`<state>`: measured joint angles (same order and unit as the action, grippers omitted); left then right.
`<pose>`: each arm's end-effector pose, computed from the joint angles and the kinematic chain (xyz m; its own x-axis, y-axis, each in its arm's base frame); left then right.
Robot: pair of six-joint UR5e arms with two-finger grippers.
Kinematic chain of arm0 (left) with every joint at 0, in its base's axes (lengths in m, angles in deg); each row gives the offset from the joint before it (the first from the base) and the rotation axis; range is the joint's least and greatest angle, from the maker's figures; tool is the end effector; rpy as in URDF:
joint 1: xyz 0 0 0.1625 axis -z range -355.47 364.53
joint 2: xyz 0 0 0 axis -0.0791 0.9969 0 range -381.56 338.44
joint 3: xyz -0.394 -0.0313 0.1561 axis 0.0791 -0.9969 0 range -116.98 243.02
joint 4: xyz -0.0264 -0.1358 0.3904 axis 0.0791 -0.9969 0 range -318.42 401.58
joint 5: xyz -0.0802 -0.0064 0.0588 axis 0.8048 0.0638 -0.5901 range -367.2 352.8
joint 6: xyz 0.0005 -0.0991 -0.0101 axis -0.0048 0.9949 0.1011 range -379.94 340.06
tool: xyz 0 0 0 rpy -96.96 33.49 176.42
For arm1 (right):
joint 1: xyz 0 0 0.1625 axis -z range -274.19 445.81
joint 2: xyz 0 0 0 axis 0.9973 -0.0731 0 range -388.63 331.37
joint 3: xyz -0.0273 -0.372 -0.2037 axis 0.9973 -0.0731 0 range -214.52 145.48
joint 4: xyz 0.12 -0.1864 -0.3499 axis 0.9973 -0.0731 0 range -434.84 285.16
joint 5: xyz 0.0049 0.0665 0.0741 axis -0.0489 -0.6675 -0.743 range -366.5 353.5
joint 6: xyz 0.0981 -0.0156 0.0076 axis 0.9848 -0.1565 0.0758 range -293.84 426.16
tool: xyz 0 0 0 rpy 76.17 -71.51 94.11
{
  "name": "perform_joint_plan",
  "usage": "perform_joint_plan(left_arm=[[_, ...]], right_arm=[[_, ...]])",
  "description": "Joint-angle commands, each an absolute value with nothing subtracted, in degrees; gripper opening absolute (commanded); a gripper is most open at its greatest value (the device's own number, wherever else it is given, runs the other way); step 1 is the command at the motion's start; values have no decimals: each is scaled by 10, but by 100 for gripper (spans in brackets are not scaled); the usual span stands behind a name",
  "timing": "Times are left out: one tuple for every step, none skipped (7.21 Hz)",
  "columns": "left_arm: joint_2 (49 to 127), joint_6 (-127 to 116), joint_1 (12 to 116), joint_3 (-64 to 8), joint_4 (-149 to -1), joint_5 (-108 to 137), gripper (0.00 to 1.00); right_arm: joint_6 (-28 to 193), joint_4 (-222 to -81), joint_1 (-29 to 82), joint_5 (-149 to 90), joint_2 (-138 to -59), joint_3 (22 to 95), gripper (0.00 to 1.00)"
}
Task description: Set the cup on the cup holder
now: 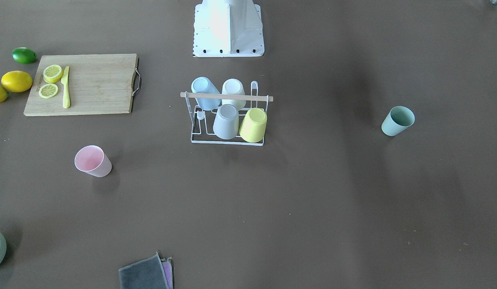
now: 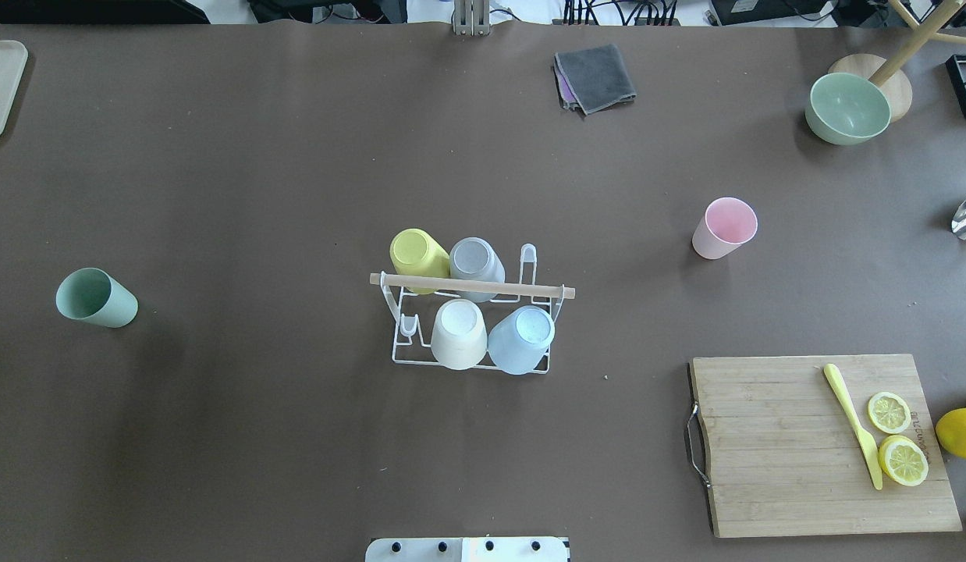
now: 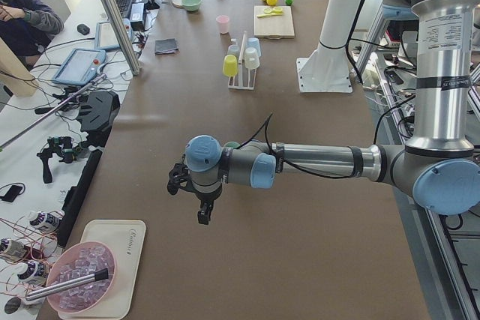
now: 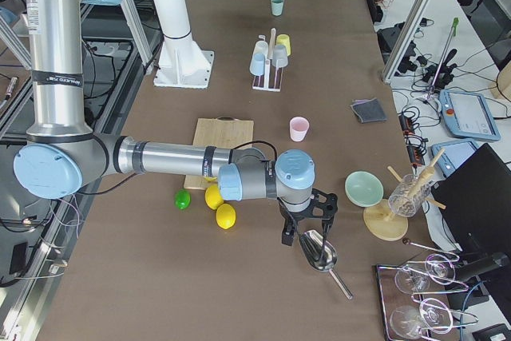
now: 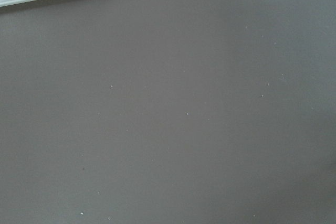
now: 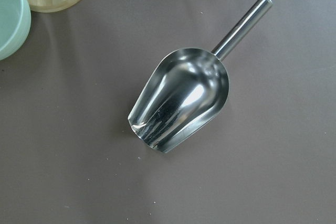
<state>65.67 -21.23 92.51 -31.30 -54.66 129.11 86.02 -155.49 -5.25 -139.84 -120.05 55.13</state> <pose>-0.0443 -0.4813 0.6310 0.6859 0.1448 -0.7131 -0.0506 0.9871 0.1518 0.0740 -0.4886 0.6581 0.6793 0.2642 0.6847 -0.2648 0.9583 -0.1071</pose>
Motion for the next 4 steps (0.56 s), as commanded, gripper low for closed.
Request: perform_joint_plan(left_arm=[[668,-213,925,-312,-547,1291,98],[677,-213,924,-311,-547,1291,98],[685,-211,924,-308,-540,1293,98],[715,-179,923,-306,-537,1293,98]], right_arm=[[860,-1555,-52,-1398,-1200,550,100],[859,-1555,-52,-1397,-1200,549,100],[859,-1555,-52,-1398,-1200,548,100],[859,-1555,-52,-1398,-1200,549,100]])
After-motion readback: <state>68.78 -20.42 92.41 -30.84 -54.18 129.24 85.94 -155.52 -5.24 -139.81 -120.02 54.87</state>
